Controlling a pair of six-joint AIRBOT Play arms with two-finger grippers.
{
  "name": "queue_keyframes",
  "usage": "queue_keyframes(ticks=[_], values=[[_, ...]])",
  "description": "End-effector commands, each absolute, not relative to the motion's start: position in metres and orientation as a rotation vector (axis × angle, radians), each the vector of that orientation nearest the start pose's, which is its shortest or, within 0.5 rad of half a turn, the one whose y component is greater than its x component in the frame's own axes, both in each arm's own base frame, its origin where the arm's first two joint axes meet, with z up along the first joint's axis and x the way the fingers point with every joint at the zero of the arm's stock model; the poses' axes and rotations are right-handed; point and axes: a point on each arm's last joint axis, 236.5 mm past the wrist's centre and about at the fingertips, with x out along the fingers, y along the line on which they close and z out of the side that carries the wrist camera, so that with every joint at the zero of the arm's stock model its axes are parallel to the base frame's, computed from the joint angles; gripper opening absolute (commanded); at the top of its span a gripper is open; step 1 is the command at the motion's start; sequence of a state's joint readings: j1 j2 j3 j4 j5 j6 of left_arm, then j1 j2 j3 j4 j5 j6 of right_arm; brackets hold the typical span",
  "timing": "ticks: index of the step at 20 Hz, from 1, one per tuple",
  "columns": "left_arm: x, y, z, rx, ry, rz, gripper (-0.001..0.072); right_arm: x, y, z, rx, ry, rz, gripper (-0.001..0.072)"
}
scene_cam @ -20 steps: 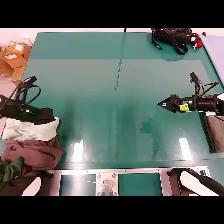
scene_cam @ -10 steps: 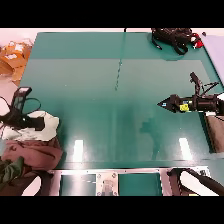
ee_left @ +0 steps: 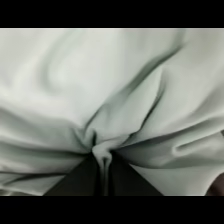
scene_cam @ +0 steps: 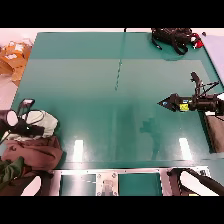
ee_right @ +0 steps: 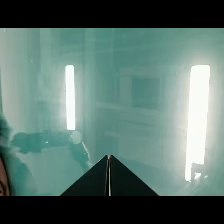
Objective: Fold the shirts.
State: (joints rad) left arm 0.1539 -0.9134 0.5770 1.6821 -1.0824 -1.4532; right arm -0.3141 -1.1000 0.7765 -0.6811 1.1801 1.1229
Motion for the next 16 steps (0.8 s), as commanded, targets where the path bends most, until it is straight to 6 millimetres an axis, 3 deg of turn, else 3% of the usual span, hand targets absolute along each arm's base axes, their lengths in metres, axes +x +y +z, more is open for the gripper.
queue_keyframes(ticks=[1,4,6,8,10,11,15,16], values=[[0.27,0.042,-0.02,0.079,1.319,-0.003,0.0018,0.332,0.071,0.018,0.694,1.122,0.42,0.0022],[0.319,-0.015,0.063,0.114,1.115,-0.178,0.0018,0.329,0.075,0.018,0.698,1.134,0.436,0.0023],[0.34,-0.077,0.114,0.167,0.958,-0.328,0.0018,0.33,0.074,0.021,0.744,1.144,0.41,0.0058],[0.349,-0.143,0.146,0.174,0.835,-0.473,0.0018,0.335,0.068,0.026,0.744,1.125,0.395,0.0022],[0.352,-0.204,0.151,0.168,0.785,-0.591,0.0018,0.342,0.058,0.034,0.748,1.102,0.37,0.0022],[0.349,-0.239,0.143,0.15,0.777,-0.664,0.0018,0.345,0.051,0.037,0.745,1.095,0.35,0.0022],[0.325,-0.363,0.075,0.05,0.863,-0.891,0.0021,0.35,0.038,0.04,0.729,1.078,0.311,0.0023],[0.319,-0.384,0.058,0.013,0.892,-0.923,0.0142,0.351,0.035,0.038,0.715,1.077,0.298,0.0059]])
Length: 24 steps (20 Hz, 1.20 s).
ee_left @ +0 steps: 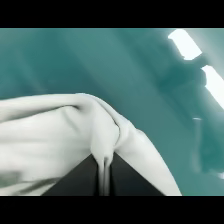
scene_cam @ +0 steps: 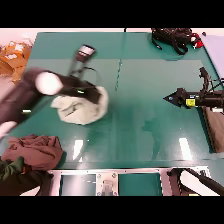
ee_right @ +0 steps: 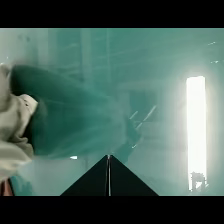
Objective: Fold the shirts.
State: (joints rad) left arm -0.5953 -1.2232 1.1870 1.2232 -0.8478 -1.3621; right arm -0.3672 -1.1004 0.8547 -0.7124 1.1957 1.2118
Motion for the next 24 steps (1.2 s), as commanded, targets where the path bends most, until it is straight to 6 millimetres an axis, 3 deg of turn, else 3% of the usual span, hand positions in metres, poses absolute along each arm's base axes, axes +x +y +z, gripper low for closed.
queue_keyframes(ticks=[1,2,3,5,7,9,11,13,15,17,21,24], values=[[0.317,-0.395,0.045,-0.018,0.925,-0.936,0.0567,0.352,0.032,0.036,0.705,1.076,0.287,0.0194],[0.32,-0.394,0.039,-0.021,0.954,-0.929,0.0718,0.351,0.029,0.034,0.691,1.08,0.279,0.0352],[0.325,-0.382,0.039,-0.001,0.98,-0.919,0.072,0.349,0.027,0.032,0.671,1.09,0.272,0.0441],[0.342,-0.334,0.048,0.04,1.058,-0.868,0.072,0.346,0.023,0.027,0.645,1.107,0.261,0.0495],[0.356,-0.268,0.057,0.027,1.169,-0.75,0.072,0.345,0.032,0.027,0.632,1.117,0.283,0.0498],[0.36,-0.201,0.057,-0.03,1.277,-0.613,0.072,0.34,0.06,0.024,0.59,1.15,0.351,0.05],[0.347,-0.144,0.043,-0.093,1.423,-0.491,0.072,0.331,0.098,0.01,0.537,1.199,0.427,0.05],[0.325,-0.114,0.016,-0.156,1.549,-0.427,0.072,0.318,0.135,-0.013,0.491,1.282,0.5,0.0501],[0.298,-0.103,-0.022,-0.207,1.651,-0.386,0.072,0.305,0.167,-0.039,0.444,1.369,0.561,0.053],[0.278,-0.111,-0.056,-0.28,1.69,-0.376,0.072,0.295,0.192,-0.061,0.398,1.434,0.604,0.0543],[0.293,-0.149,-0.086,-0.548,1.533,-0.386,0.0719,0.298,0.22,-0.079,0.348,1.483,0.649,0.0543],[0.301,-0.162,-0.096,-0.682,1.448,-0.369,0.0715,0.307,0.227,-0.082,0.36,1.487,0.649,0.0542]])
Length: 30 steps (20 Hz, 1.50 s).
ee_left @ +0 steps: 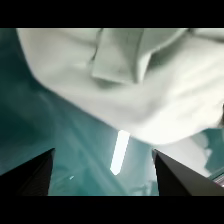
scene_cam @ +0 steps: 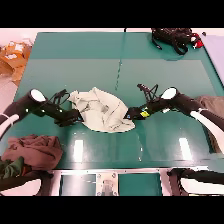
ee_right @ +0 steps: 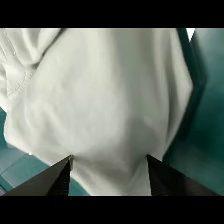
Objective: Fold the shirts.
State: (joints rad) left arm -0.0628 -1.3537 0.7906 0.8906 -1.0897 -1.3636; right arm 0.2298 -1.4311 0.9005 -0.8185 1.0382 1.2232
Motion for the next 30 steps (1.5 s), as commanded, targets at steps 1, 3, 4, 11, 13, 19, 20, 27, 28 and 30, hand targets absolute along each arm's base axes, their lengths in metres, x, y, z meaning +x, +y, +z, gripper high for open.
queue_keyframes(ticks=[1,3,4,11,13,19,20,27,28,30], values=[[0.298,-0.163,-0.099,-0.695,1.446,-0.369,0.0643,0.307,0.228,-0.084,0.365,1.492,0.648,0.0517],[0.302,-0.163,-0.102,-0.711,1.41,-0.364,0.0416,0.307,0.23,-0.084,0.381,1.497,0.649,0.0176],[0.309,-0.164,-0.102,-0.731,1.378,-0.356,0.0343,0.308,0.232,-0.083,0.393,1.495,0.65,0.0062],[0.355,-0.183,-0.01,-0.657,1.156,-0.565,0.0019,0.345,0.214,-0.001,0.52,1.288,0.652,0.0019],[0.377,-0.189,0.079,-0.584,0.962,-0.665,0.0019,0.367,0.192,0.066,0.562,1.105,0.653,0.0019],[0.349,-0.195,0.367,-0.321,0.329,-0.853,0.0019,0.352,0.138,0.307,0.652,0.469,0.701,0.002],[0.333,-0.195,0.406,-0.28,0.241,-0.874,0.0019,0.34,0.133,0.338,0.623,0.378,0.695,0.002],[0.269,-0.195,0.513,-0.143,-0.026,-0.924,0.0019,0.263,0.104,0.472,0.426,-0.128,0.575,0.0021],[0.27,-0.194,0.513,-0.141,-0.025,-0.92,0.0019,0.265,0.102,0.469,0.406,-0.122,0.559,0.0021],[0.283,-0.19,0.503,-0.126,0.003,-0.884,0.0019,0.279,0.098,0.452,0.391,-0.074,0.534,0.0021]])
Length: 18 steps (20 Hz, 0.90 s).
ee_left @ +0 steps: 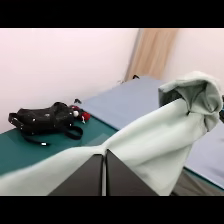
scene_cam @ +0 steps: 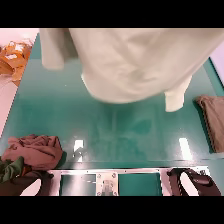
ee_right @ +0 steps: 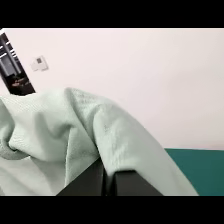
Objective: Fold the shirts.
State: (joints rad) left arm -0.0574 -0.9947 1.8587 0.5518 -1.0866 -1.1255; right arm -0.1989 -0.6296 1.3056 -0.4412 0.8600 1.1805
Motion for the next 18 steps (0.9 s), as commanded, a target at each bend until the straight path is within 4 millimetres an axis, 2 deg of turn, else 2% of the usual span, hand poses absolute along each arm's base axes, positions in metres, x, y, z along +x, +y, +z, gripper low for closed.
queue_keyframes(ticks=[1,3,5,6,9,11,13,14,15,16,17,18], values=[[0.294,-0.188,0.494,-0.125,0.033,-0.864,0.0019,0.291,0.097,0.437,0.409,-0.035,0.529,0.0021],[0.325,-0.185,0.464,-0.125,0.119,-0.832,0.0019,0.322,0.098,0.393,0.456,0.077,0.529,0.0021],[0.369,-0.187,0.416,-0.162,0.247,-0.819,0.0019,0.356,0.114,0.33,0.486,0.223,0.553,0.0021],[0.393,-0.188,0.386,-0.189,0.321,-0.814,0.0019,0.373,0.126,0.297,0.508,0.294,0.56,0.0022],[0.463,-0.193,0.27,-0.287,0.574,-0.784,0.0019,0.42,0.169,0.184,0.507,0.488,0.542,0.0021],[0.499,-0.196,0.195,-0.352,0.716,-0.761,0.0019,0.45,0.189,0.112,0.513,0.605,0.489,0.0021],[0.52,-0.207,0.133,-0.411,0.821,-0.754,0.002,0.469,0.203,0.044,0.519,0.734,0.456,0.0021],[0.527,-0.212,0.11,-0.429,0.855,-0.745,0.002,0.474,0.209,0.016,0.526,0.798,0.455,0.0021],[0.533,-0.214,0.091,-0.443,0.881,-0.733,0.0021,0.478,0.211,-0.002,0.538,0.842,0.456,0.0022],[0.535,-0.214,0.08,-0.469,0.907,-0.718,0.0031,0.483,0.211,-0.012,0.547,0.873,0.463,0.0106],[0.537,-0.208,0.075,-0.497,0.929,-0.691,0.0303,0.486,0.206,-0.012,0.558,0.888,0.476,0.026],[0.537,-0.2,0.076,-0.53,0.944,-0.67,0.058,0.489,0.194,-0.005,0.574,0.893,0.486,0.0336]])
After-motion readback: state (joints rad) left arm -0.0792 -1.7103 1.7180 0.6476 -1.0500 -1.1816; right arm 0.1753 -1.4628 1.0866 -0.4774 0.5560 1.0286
